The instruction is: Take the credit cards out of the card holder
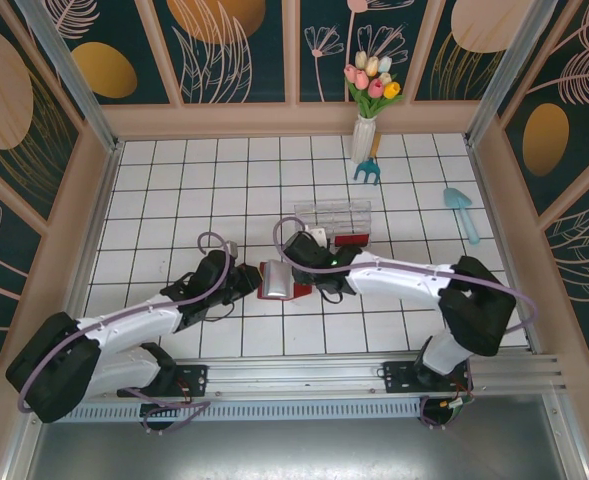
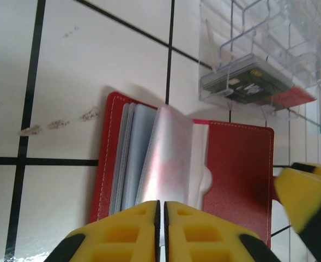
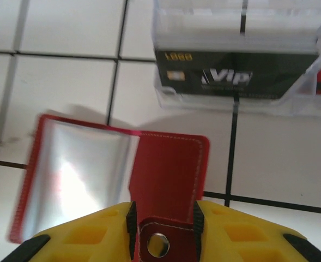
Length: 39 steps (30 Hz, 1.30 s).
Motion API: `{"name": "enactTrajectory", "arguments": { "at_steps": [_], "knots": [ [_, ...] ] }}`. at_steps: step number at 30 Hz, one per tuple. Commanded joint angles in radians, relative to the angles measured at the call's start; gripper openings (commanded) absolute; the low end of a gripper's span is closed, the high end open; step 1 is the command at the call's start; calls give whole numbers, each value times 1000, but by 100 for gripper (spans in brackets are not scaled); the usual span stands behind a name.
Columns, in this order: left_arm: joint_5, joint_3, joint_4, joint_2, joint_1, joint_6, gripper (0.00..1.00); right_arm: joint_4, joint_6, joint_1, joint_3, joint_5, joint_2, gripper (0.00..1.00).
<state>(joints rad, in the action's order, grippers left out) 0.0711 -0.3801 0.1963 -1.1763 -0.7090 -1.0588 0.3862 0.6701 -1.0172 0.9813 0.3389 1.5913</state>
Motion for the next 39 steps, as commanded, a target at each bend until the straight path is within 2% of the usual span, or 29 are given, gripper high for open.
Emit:
{"name": "enactTrajectory", "arguments": {
  "at_steps": [1, 5, 7, 11, 24, 33, 39],
  "knots": [
    [-4, -11, 15, 0, -6, -7, 14, 52, -16, 5, 15, 19, 40, 35],
    [-59, 8, -38, 52, -5, -9, 21, 28, -25, 9, -14, 21, 67, 32],
    [-60, 23, -30, 63, -5, -10, 26, -1, -30, 11, -32, 5, 77, 30],
    [-32, 30, 19, 19, -5, -10, 29, -32, -31, 11, -44, -11, 100, 29],
    [42, 12, 164, -181, -5, -1, 35, -89, -28, 28, -93, -53, 111, 29],
    [60, 14, 185, -164, -6, 5, 34, -99, -29, 34, -95, -64, 117, 29],
    [40, 20, 155, -71, -7, 22, 36, -99, -25, 34, -95, -66, 117, 29]
  ]
}}
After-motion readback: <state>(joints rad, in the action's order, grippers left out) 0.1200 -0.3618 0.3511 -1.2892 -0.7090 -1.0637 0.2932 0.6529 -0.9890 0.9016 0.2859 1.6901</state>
